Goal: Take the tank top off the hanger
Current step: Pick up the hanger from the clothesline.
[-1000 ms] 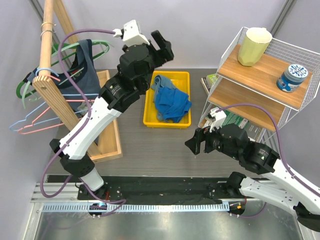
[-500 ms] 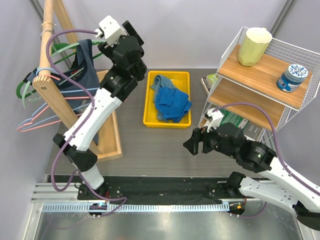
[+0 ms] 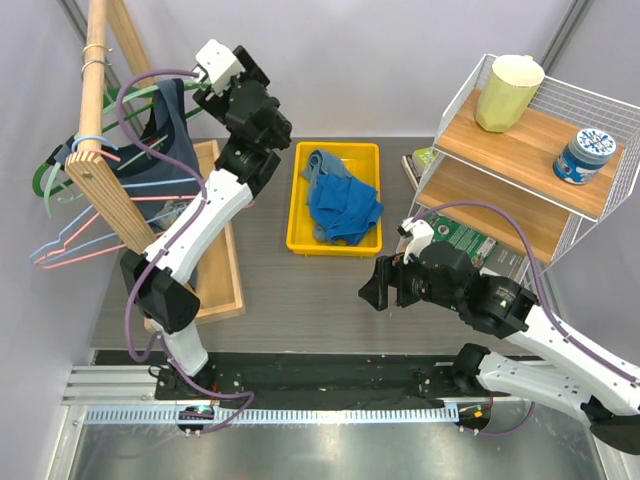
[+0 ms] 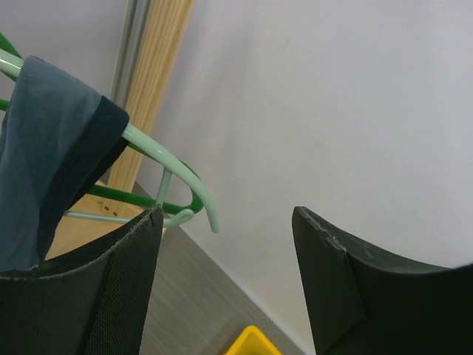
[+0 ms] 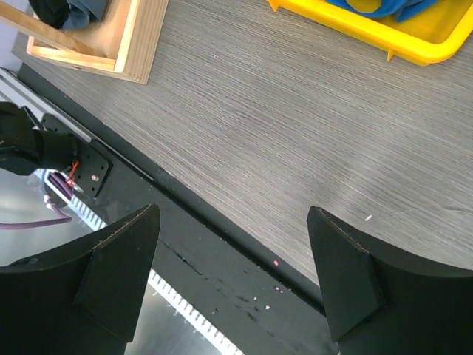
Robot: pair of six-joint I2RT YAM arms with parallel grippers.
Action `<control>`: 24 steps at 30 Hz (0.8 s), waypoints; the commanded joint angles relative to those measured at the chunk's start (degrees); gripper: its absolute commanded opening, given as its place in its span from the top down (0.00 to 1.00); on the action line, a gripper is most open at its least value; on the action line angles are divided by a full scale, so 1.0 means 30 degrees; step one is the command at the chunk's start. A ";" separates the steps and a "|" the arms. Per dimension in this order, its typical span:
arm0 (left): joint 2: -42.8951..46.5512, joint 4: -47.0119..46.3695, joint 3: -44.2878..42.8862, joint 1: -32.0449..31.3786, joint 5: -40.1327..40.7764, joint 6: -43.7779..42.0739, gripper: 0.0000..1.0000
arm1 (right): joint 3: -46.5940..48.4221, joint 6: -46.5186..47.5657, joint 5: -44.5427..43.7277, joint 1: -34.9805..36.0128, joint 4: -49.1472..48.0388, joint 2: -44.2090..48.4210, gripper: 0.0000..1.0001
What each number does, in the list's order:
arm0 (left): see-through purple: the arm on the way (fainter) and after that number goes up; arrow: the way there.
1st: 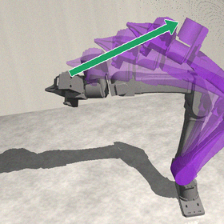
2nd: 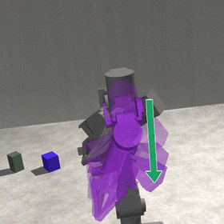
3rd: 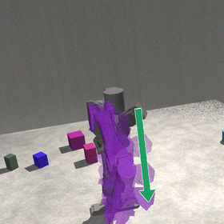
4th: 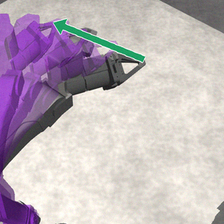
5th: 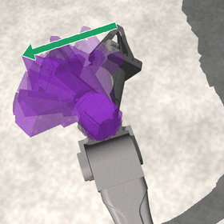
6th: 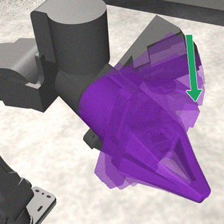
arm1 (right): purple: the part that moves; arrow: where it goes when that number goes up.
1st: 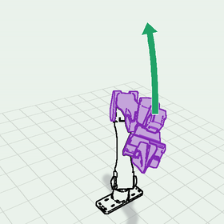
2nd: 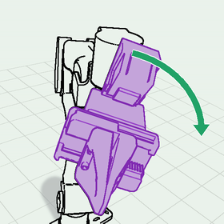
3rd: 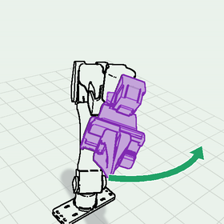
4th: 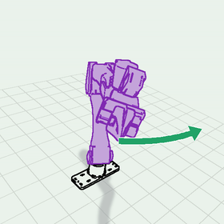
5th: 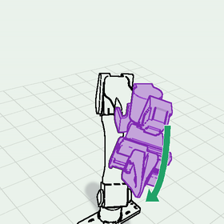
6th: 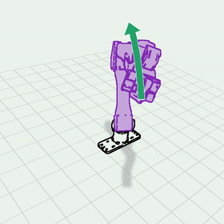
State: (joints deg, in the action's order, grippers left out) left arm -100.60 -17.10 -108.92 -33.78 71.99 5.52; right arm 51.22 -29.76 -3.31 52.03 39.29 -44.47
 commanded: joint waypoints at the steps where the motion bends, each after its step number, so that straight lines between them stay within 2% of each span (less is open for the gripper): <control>1: 0.0104 -0.2270 0.0009 0.0653 0.0410 0.1759 0.30 | 0.0476 -0.1154 -0.0156 0.0088 -0.0820 0.0408 0.14; 11: 0.0691 -0.5225 0.1826 0.1443 0.1668 0.2204 0.35 | 0.0679 -0.1039 -0.0274 0.0088 -0.1171 -0.0088 0.14; 24: -0.0188 -0.4729 0.0683 0.2675 0.1523 0.2700 0.38 | 0.0739 -0.0481 0.0313 0.0117 -0.1611 -0.0412 0.13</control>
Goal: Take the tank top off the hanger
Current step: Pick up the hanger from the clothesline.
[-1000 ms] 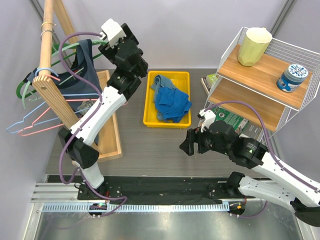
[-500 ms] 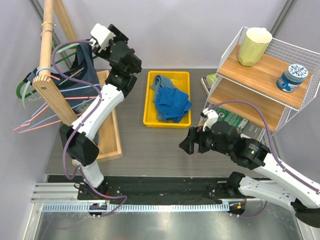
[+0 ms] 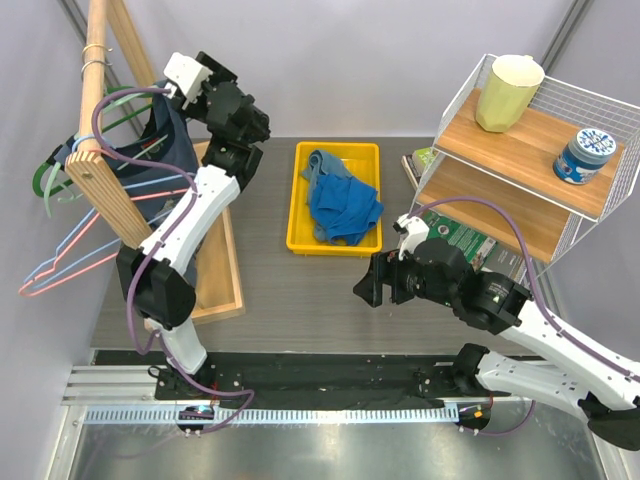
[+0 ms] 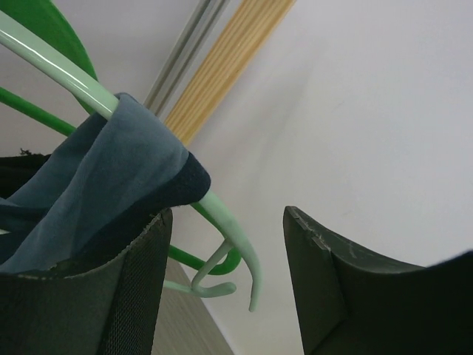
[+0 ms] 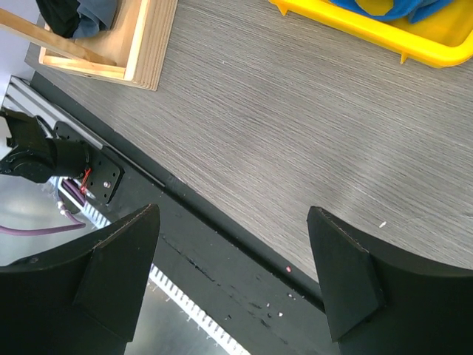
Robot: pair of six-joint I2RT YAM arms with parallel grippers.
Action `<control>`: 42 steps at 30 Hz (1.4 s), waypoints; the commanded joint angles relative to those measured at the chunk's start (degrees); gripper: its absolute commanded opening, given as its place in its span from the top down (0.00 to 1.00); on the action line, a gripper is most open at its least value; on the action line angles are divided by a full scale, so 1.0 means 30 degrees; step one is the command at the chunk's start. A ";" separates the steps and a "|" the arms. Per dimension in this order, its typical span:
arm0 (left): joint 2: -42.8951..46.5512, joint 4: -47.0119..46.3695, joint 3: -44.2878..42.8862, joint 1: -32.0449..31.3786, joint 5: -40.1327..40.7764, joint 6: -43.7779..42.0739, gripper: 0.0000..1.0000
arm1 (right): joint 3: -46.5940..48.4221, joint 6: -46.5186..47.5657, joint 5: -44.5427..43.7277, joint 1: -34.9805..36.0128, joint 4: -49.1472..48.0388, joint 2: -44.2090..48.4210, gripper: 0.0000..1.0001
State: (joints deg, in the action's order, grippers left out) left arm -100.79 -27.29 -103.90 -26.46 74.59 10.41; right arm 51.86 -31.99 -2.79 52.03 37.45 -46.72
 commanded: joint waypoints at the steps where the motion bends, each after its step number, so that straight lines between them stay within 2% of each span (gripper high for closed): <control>1: -0.0152 -0.1363 -0.1051 0.0293 0.0568 0.1156 0.38 | 0.0469 0.0320 0.0167 0.0088 -0.1116 0.0397 0.13; 12: -0.0386 -0.2065 -0.0553 0.0616 -0.0223 0.2447 0.44 | 0.0439 0.0467 0.0226 0.0088 -0.1146 0.1567 0.13; 21: -0.1148 -0.4614 -0.0642 0.0792 -0.0370 0.0220 0.50 | 0.0498 0.0584 0.0284 0.0117 -0.1029 0.2008 0.13; 26: -0.1031 -0.5669 -0.0055 0.0821 -0.0487 0.0132 0.59 | 0.0557 0.0731 0.0196 0.0117 -0.1058 0.1980 0.12; 33: -0.1382 -0.9560 -0.0084 0.0821 -0.0722 -0.2912 0.62 | 0.0469 0.0819 0.0284 0.0088 -0.1087 0.1979 0.12; 35: -0.1441 -0.9858 -0.0084 0.0822 -0.0664 -0.3383 0.63 | 0.0498 0.0848 0.0313 0.0088 -0.1087 0.2038 0.12; 41: -0.1500 -1.0707 -0.0085 0.0851 -0.0517 -0.4380 0.71 | 0.0586 0.0848 0.0401 0.0117 -0.1087 0.2330 0.12; 42: -0.1500 -1.0883 -0.0055 0.0880 -0.0459 -0.4467 0.76 | 0.0586 0.0848 0.0402 0.0088 -0.1058 0.2389 0.12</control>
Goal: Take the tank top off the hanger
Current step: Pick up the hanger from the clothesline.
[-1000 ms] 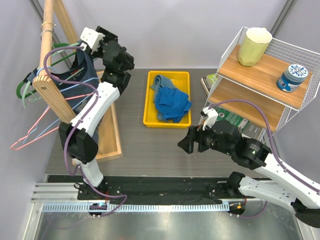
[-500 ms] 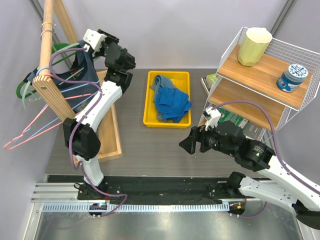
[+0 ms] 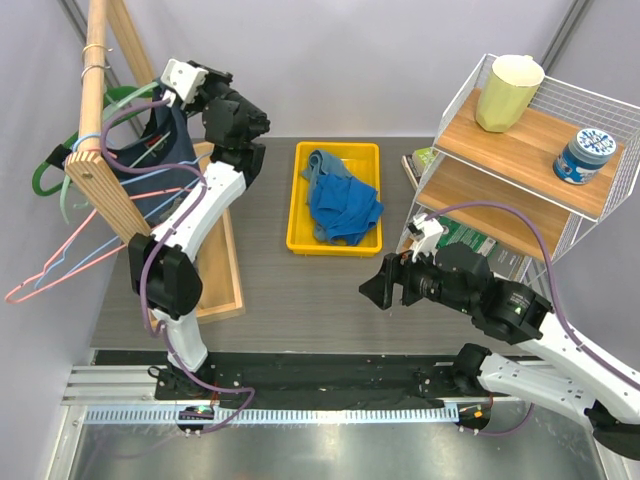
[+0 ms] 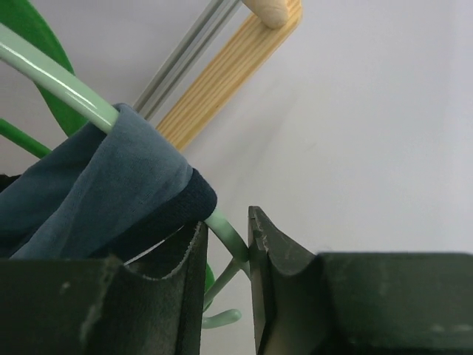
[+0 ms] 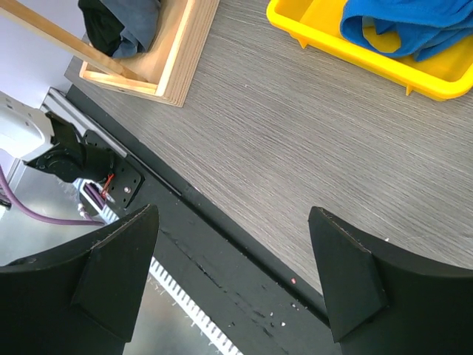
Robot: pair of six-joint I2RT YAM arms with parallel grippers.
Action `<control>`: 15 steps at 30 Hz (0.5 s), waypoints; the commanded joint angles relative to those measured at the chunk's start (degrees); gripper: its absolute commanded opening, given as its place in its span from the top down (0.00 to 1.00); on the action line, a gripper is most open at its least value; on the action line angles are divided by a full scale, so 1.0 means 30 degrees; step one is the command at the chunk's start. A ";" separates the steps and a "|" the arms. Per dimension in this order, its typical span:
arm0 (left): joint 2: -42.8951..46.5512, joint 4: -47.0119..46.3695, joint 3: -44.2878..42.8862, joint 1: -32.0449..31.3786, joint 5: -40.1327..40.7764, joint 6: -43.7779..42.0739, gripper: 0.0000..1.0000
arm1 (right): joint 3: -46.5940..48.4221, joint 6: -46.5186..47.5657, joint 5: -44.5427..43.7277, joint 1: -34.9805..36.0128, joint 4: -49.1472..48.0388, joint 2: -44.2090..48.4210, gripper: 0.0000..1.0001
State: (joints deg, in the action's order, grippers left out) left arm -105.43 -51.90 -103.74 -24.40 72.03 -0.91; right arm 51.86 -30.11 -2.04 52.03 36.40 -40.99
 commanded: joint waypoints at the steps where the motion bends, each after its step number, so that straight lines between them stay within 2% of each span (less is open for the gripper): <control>1: 0.0074 -0.2768 -0.0048 0.0166 0.0394 -0.0781 0.78 | 0.0557 0.0193 0.0125 0.0088 -0.0737 0.0510 0.12; 4: 0.0220 -0.2769 -0.0164 0.0166 0.0453 -0.0840 0.86 | 0.0557 0.0251 0.0125 0.0117 -0.0709 0.0510 0.12; 6: 0.0279 -0.2769 -0.0194 0.0195 0.0540 -0.1074 0.96 | 0.0557 0.0309 0.0154 0.0088 -0.0738 0.0451 0.12; 8: 0.0396 -0.2885 -0.0282 0.0166 0.0687 -0.1424 1.00 | 0.0498 0.0339 0.0212 0.0117 -0.0767 0.0334 0.12; 15: 0.0923 -0.2975 -0.0046 0.0166 0.0512 -0.1426 1.00 | 0.0469 0.0427 0.0359 0.0088 -0.1031 0.0246 0.11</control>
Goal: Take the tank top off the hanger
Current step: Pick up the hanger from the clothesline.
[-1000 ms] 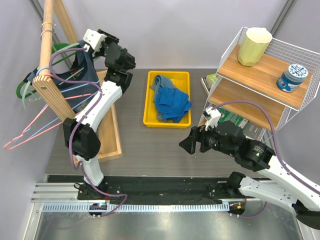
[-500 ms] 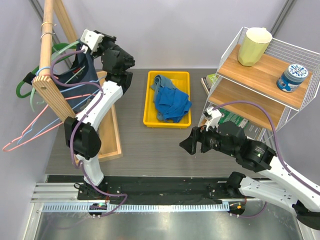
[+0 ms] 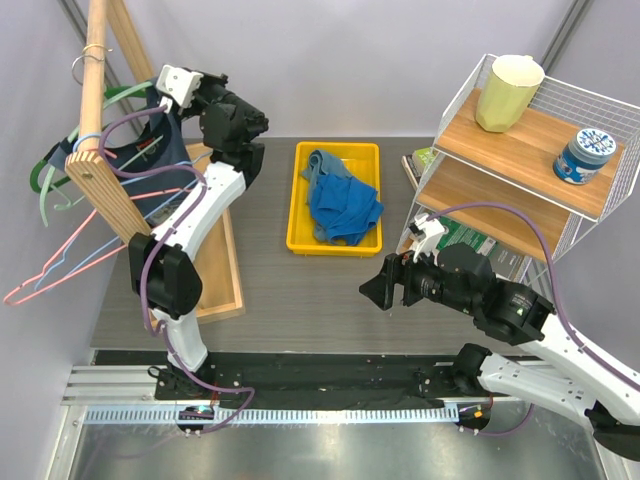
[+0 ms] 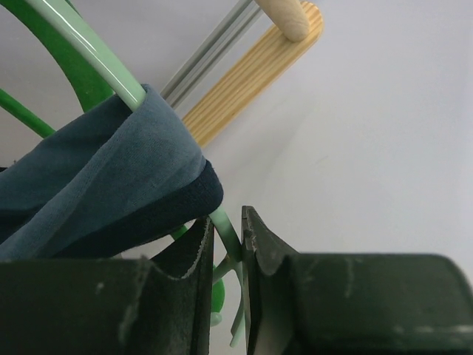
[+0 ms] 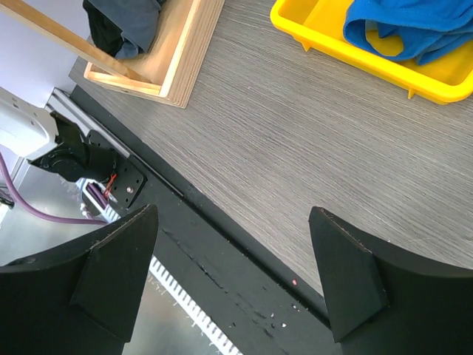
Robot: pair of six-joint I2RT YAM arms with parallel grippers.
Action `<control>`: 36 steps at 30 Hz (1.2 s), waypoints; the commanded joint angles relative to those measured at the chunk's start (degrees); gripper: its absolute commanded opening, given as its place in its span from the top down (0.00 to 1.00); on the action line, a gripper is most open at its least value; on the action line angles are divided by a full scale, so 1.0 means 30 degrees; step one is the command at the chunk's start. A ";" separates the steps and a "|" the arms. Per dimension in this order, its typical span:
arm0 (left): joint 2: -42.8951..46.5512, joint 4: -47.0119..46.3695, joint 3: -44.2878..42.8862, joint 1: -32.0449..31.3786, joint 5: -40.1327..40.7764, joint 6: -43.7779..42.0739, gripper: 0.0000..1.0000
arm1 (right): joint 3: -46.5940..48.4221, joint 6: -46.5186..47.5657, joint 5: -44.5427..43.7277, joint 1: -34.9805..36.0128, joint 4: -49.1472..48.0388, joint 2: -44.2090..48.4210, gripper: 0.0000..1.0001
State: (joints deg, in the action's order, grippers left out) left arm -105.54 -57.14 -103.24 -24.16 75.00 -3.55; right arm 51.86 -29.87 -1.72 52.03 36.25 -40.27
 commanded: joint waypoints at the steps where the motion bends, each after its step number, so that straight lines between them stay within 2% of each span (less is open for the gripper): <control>1: 0.0960 -0.0790 -0.0389 0.0086 -0.0479 -0.0574 1.00 | 0.0469 0.0317 0.0279 0.0088 -0.0980 -0.0023 0.11; 9: 0.0872 -0.1224 -0.1592 0.0407 -0.0304 -0.1950 1.00 | 0.0205 0.0317 0.0308 0.0088 -0.0921 0.0328 0.11; 21: 0.1369 -0.1140 -0.1856 0.1316 0.0312 -0.1454 1.00 | -0.0029 0.0434 0.0309 0.0088 -0.0717 0.0591 0.11; 27: 0.1750 -0.0845 -0.1155 0.1580 0.0692 -0.0488 1.00 | -0.0146 0.0493 0.0338 0.0088 -0.0657 0.0650 0.10; 30: 0.2014 0.0321 -0.0276 0.1580 0.1013 0.0741 1.00 | -0.0176 0.0464 0.0309 0.0088 -0.0658 0.0650 0.10; 36: 0.1926 0.0064 0.1480 0.1579 0.1541 0.1096 1.00 | -0.0351 0.0551 0.0280 0.0088 -0.0658 0.0768 0.10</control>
State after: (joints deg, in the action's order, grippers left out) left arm -102.63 -55.48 -101.06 -19.99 78.50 -2.26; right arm 51.00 -29.02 -1.08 52.03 36.01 -38.85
